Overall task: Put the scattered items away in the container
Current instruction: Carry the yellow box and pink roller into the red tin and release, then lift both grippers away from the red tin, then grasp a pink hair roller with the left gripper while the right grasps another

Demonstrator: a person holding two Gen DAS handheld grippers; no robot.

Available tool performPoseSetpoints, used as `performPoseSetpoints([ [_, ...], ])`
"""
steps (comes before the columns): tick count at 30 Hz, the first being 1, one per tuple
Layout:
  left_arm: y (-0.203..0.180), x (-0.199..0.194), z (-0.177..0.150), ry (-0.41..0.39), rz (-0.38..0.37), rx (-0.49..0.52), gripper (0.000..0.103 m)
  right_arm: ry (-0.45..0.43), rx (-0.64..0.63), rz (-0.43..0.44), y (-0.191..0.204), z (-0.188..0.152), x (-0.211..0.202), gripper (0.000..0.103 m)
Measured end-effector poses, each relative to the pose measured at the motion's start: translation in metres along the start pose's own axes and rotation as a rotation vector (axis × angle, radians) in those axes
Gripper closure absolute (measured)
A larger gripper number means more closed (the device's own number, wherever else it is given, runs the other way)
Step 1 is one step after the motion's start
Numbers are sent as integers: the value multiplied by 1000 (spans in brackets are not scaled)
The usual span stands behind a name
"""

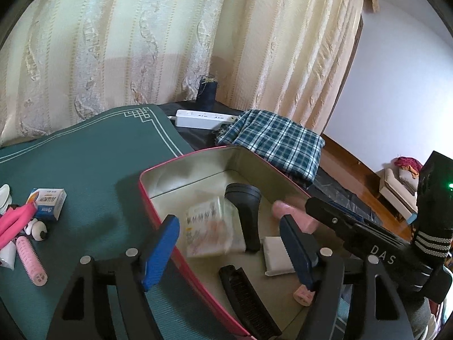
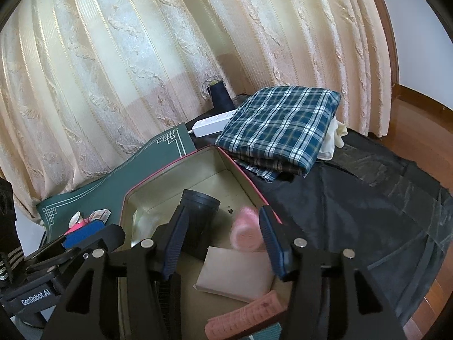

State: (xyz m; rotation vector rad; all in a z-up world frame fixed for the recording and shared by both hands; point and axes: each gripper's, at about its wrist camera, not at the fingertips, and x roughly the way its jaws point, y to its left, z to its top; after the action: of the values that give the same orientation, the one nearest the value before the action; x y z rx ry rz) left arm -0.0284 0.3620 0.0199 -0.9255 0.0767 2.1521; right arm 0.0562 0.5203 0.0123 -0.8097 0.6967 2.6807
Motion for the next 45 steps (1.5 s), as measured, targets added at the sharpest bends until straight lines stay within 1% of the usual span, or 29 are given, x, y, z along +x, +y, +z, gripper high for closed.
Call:
performPoseSetpoints([
  [11,10,-10,-3,-3,12,-16,28,-11,-6,5,11,1,-3,47],
  [16,23,-23,-5,-23,40,-35,28,-15,-18,16,22,-1,-6,47],
  [22,53,-42,-11,-45,83,-87,28,-20,-49,51,50,-5,-8,47],
  [28,93,-65,-22,-69,132,-146,28,-5,-125,107,94,-16,-5,47],
  [32,120,-80,-31,-81,167,-186,28,0,-175,130,123,-25,-3,47],
  [39,166,-102,-48,-88,249,-240,28,33,-225,169,162,-41,5,47],
  [45,200,-116,-60,-84,300,-273,28,84,-290,207,198,-60,20,47],
])
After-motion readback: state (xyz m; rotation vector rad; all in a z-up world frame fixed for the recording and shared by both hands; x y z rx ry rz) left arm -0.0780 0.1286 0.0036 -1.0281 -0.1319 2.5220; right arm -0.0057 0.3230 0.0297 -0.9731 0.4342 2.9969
